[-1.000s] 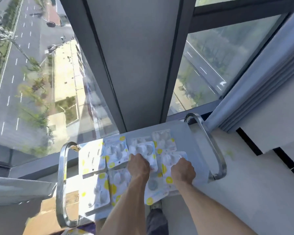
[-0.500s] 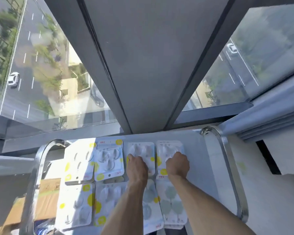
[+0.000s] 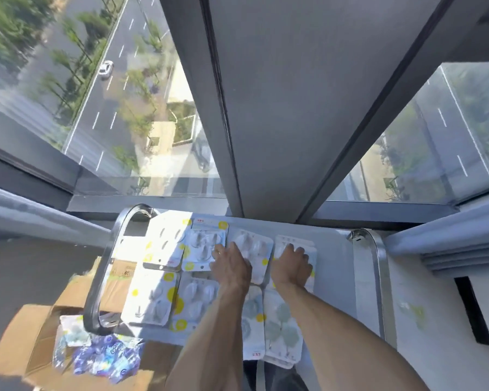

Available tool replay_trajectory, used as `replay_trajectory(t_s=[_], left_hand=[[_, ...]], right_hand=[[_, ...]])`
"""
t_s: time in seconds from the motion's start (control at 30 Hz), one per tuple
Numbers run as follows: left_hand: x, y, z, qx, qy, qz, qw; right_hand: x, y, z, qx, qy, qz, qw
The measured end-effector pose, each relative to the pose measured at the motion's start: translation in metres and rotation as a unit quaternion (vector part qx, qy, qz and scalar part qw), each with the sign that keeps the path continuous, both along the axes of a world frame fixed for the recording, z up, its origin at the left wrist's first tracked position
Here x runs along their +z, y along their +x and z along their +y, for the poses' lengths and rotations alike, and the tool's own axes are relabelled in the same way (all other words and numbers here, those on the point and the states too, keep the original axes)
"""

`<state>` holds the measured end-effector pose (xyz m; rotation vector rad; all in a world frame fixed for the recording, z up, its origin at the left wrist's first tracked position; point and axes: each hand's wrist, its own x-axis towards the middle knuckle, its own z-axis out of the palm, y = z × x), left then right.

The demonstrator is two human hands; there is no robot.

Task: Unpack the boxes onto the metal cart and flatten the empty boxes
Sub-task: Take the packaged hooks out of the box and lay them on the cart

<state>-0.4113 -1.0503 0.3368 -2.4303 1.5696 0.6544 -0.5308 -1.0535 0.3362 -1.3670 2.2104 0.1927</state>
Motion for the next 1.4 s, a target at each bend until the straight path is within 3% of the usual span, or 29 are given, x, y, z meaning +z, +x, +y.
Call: replay_trajectory(t_s=[0.33,0.53,0.7,0.8,1.03,1.2,1.4], left_hand=[[0.08,0.139,0.077,0.117,-0.07,-0.053,0.989],[0.109,0.245,0.165,0.243,-0.103,-0.06,0.963],[0.117,0.338,0.255,0.306,-0.102,-0.058,0.945],[0.115,0.393,0.32,0.322,-0.074,-0.055,0.942],[0.097,0.497,0.418,0.332,0.019,-0.018,0.943],[0.061,0.547,0.418,0.31,0.046,0.014,0.95],[-0.033,0.62,0.393,0.268,0.104,0.03,0.957]], right_hand=[[0.068,0.14,0.044,0.157,-0.022,-0.072,0.985],[0.095,0.235,0.113,0.257,-0.041,-0.067,0.963],[0.105,0.333,0.196,0.274,-0.058,-0.102,0.954],[0.098,0.394,0.257,0.257,-0.021,-0.133,0.957],[0.066,0.494,0.357,0.305,0.042,-0.086,0.947],[0.022,0.541,0.359,0.31,0.071,-0.086,0.944],[-0.087,0.611,0.341,0.274,0.135,-0.059,0.95]])
